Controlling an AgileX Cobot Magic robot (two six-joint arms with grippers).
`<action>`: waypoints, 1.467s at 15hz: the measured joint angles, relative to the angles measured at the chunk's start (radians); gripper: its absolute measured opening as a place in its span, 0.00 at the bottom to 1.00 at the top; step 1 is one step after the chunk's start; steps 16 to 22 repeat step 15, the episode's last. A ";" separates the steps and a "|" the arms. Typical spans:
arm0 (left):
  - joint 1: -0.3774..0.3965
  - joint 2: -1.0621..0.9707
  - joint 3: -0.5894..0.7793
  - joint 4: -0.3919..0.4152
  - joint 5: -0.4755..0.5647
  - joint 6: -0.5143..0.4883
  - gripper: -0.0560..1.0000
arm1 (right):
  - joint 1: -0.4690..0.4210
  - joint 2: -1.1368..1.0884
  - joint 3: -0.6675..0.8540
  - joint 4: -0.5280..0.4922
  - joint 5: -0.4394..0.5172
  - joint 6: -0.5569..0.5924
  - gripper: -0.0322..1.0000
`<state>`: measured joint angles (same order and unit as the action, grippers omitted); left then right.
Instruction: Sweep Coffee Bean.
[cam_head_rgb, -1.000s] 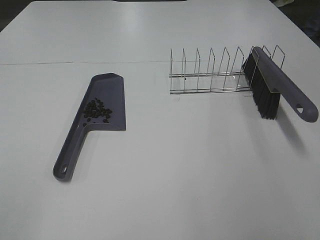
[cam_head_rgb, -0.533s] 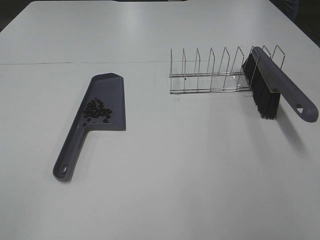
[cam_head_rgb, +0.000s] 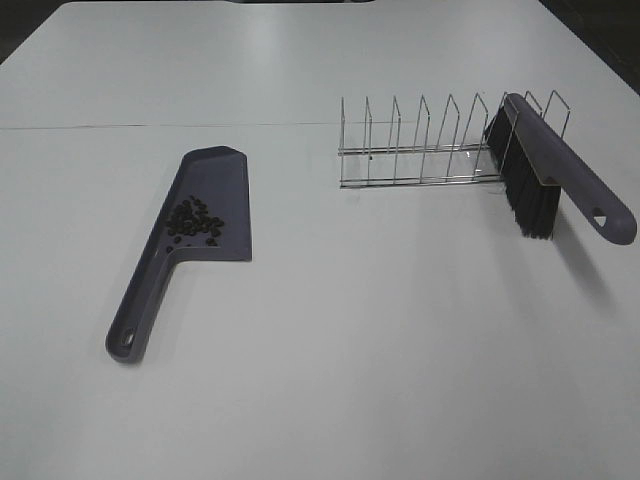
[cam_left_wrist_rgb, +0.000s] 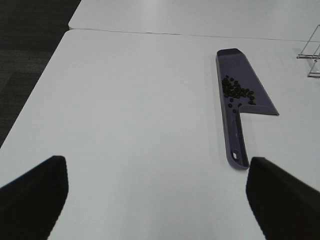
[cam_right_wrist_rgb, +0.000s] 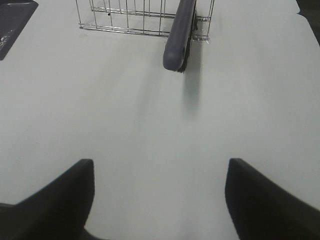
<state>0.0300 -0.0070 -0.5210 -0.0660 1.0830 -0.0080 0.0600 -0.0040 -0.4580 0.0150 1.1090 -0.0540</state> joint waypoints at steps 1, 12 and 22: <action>0.000 0.000 0.000 0.000 0.000 0.000 0.89 | 0.000 0.000 0.000 0.000 0.000 0.000 0.65; 0.000 0.000 0.000 0.000 0.000 -0.001 0.89 | 0.000 0.000 0.000 0.000 0.000 0.000 0.65; 0.000 0.000 0.000 0.000 0.000 -0.001 0.89 | 0.000 0.000 0.000 0.000 0.000 0.000 0.65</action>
